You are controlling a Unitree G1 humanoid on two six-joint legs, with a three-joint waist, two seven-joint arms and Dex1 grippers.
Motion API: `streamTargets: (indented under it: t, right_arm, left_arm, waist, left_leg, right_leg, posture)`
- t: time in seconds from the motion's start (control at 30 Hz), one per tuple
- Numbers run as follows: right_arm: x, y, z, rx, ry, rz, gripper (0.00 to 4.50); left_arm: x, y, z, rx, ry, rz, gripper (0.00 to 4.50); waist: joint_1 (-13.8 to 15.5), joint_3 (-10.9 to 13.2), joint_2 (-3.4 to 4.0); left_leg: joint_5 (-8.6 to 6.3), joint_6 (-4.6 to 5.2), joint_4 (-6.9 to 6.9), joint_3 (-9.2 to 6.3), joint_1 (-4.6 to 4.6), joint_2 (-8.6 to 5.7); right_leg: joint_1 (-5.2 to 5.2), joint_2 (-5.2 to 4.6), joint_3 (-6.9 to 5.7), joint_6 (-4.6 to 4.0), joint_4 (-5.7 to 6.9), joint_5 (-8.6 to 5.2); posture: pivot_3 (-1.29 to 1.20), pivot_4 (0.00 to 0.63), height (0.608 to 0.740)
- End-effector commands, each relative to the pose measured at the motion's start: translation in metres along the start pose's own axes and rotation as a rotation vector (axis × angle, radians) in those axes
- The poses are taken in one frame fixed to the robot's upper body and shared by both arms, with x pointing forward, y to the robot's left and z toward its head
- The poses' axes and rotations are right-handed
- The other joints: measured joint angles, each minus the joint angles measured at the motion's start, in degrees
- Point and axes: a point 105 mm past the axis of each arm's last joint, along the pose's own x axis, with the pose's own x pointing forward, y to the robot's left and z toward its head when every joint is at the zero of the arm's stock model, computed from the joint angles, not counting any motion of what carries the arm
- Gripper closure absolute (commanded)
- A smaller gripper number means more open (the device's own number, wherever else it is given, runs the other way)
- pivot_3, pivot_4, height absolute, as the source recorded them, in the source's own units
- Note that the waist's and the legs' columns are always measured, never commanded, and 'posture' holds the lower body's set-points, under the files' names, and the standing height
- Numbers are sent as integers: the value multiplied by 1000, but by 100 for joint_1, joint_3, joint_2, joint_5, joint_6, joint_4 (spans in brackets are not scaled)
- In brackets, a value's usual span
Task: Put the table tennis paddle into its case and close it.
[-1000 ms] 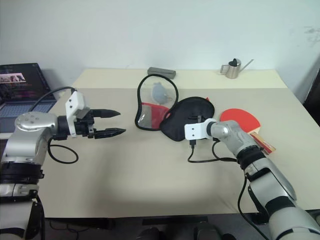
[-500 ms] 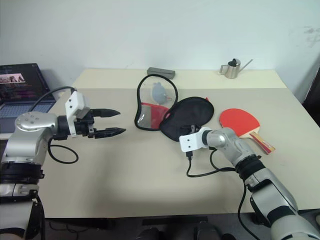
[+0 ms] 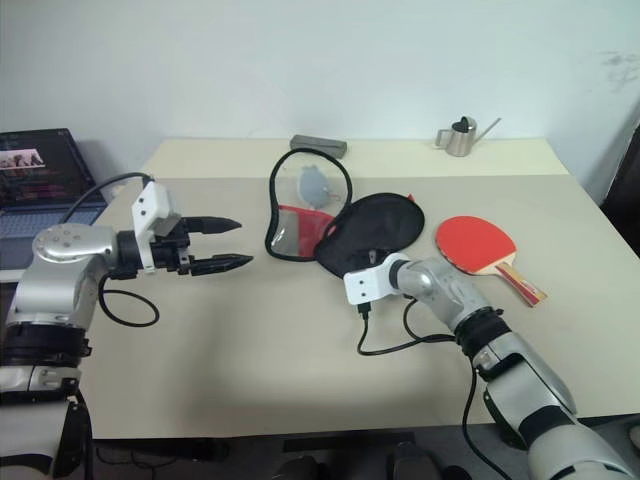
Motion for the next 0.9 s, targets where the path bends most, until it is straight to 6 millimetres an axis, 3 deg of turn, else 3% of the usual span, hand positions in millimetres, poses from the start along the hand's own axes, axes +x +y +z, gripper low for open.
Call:
streamTargets:
  t: [0.03,0.2,0.33,0.57,0.9]
  right_arm:
    - [1,-10,9,-9,-32,-28,2676]
    - [1,-5,14,7,-50,-20,4457]
    - [-2,-2,16,29,-66,-10,4457]
    - [-17,13,18,92,-115,35,4457]
    - [-47,23,-12,54,-83,129,4457]
  left_arm:
    - [-5,6,14,49,-26,22,757]
    - [-6,5,13,48,-25,23,757]
    - [-7,3,13,43,-23,17,757]
    - [-8,-19,4,-5,4,-78,757]
    - [2,-54,-2,-56,17,-225,757]
  waist:
    - [1,0,0]
    - [2,0,0]
    - [2,0,0]
    - [2,0,0]
    - [10,0,0]
  left_leg:
    - [0,0,0,-1,-1,0]
    - [0,0,0,-1,0,-1]
    - [0,0,0,-2,0,-1]
    - [-2,3,0,-3,-1,-1]
    - [-4,8,0,-4,1,-1]
  right_leg:
    - [0,0,0,0,0,0]
    - [1,0,-1,0,0,0]
    - [1,0,-1,0,0,0]
    - [1,0,-1,0,-1,0]
    - [6,0,-2,0,-2,0]
  posture:
    - [0,150,740]
    - [0,150,740]
    - [0,150,740]
    - [0,150,740]
    - [0,150,740]
